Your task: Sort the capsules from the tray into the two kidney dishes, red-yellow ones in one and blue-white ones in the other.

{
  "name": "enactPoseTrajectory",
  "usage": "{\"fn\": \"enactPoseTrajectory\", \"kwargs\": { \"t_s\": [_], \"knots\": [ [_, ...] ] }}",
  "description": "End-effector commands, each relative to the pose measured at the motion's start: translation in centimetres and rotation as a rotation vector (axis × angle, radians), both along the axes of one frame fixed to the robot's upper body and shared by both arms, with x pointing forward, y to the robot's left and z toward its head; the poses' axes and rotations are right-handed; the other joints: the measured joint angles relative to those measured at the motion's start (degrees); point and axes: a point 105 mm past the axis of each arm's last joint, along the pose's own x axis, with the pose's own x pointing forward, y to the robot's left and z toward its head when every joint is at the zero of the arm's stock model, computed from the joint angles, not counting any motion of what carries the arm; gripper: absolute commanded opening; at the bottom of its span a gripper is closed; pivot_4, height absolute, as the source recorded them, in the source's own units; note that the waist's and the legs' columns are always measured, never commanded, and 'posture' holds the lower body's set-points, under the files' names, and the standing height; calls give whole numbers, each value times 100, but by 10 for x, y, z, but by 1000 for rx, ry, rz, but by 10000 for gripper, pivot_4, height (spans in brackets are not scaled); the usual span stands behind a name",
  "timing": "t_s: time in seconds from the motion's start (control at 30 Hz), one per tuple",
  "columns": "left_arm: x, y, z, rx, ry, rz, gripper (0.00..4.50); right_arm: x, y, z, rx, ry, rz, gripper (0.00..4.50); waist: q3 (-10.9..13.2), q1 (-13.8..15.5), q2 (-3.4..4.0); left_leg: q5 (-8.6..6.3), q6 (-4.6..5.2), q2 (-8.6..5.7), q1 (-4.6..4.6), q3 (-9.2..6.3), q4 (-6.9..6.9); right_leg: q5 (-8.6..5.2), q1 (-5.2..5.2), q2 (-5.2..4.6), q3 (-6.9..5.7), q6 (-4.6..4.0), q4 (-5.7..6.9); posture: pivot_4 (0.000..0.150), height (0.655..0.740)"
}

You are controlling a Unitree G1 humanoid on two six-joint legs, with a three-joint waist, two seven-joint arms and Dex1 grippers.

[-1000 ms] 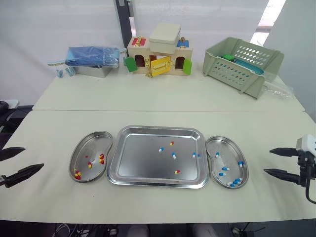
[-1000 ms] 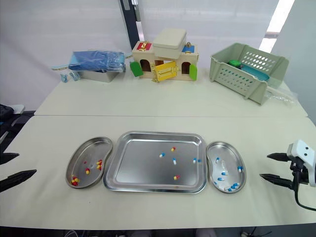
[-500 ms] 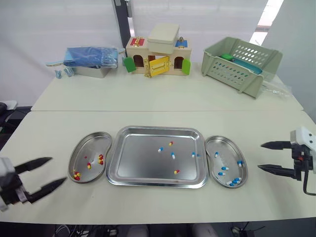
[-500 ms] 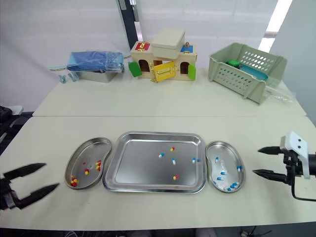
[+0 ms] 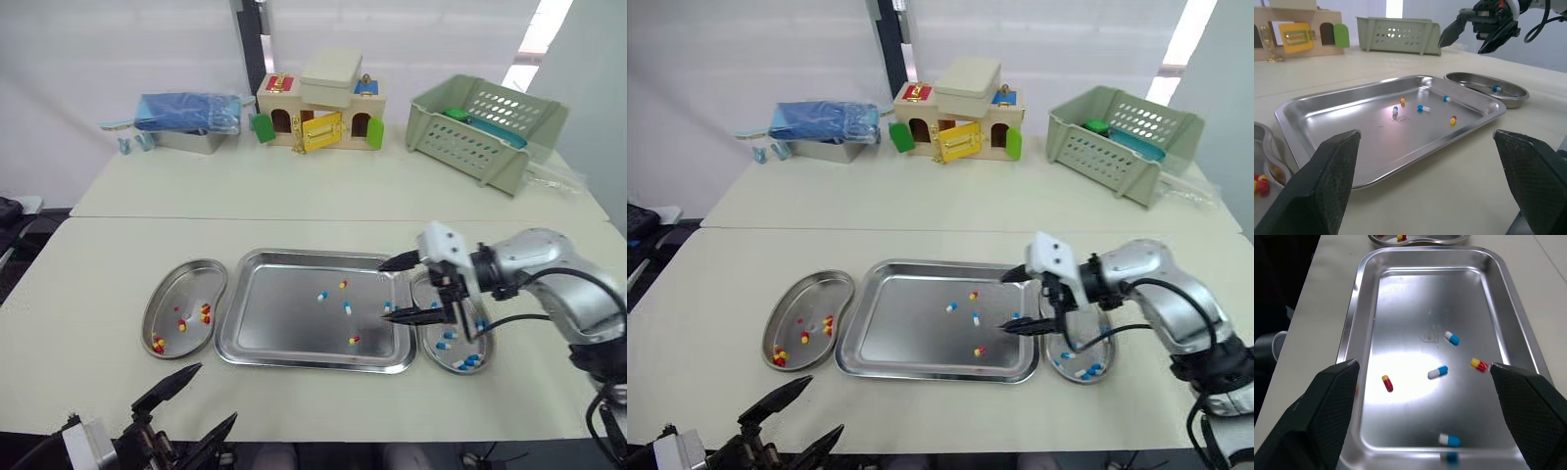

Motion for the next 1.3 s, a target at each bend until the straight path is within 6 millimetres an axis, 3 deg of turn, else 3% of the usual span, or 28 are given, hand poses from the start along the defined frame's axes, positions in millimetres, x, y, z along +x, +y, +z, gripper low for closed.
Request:
{"fn": "enactPoseTrajectory", "kwargs": {
  "t_s": [0.03,0.3,0.4,0.5,0.57,0.93,1.23,1.3],
  "knots": [
    [0,-6,-3,-17,-37,25,45000,11,21,-2,-56,-36,37,44753,0,-1,0,0,0,-1,-5,0,0,1,-2,-1,0,1,-1,1500,7400],
    [-1,-13,-7,-40,-55,59,45000,47,76,-19,-112,-57,60,44753,0,-49,-1,0,0,1,-4,-2,-1,1,-9,1,-1,1,3,1500,7400],
    [-1,-14,-7,-35,-64,58,45000,56,86,-27,-130,-81,63,38421,-1,-68,-2,0,0,1,-5,-2,0,1,-9,0,-2,0,3,1500,7400],
    [0,-14,-6,-37,-70,70,45000,60,93,-33,-143,-96,76,28428,-1,-78,-1,0,0,1,-4,-2,-1,1,-10,0,-2,1,4,1500,7400],
    [1,-15,-6,-36,-67,70,45000,62,95,-37,-154,-104,81,22598,-1,-99,-1,0,0,2,-3,-2,-1,1,-10,0,-2,1,6,1500,7400],
    [0,-17,-9,-30,-58,75,45000,68,94,-56,-233,-128,98,22598,0,-133,-1,0,0,3,-2,-3,-1,1,-11,2,-2,0,8,1500,7400],
    [-4,-16,-10,-27,-50,75,45000,64,93,-61,-249,-118,123,2070,-1,-137,-1,0,0,3,-1,-3,-2,1,-10,2,-2,0,8,1500,7400],
    [-4,-16,-10,-26,-50,75,45000,63,93,-61,-243,-115,123,114,-1,-139,-1,0,0,3,-1,-3,-2,1,-10,2,-2,0,8,1500,7400]
  ]
}}
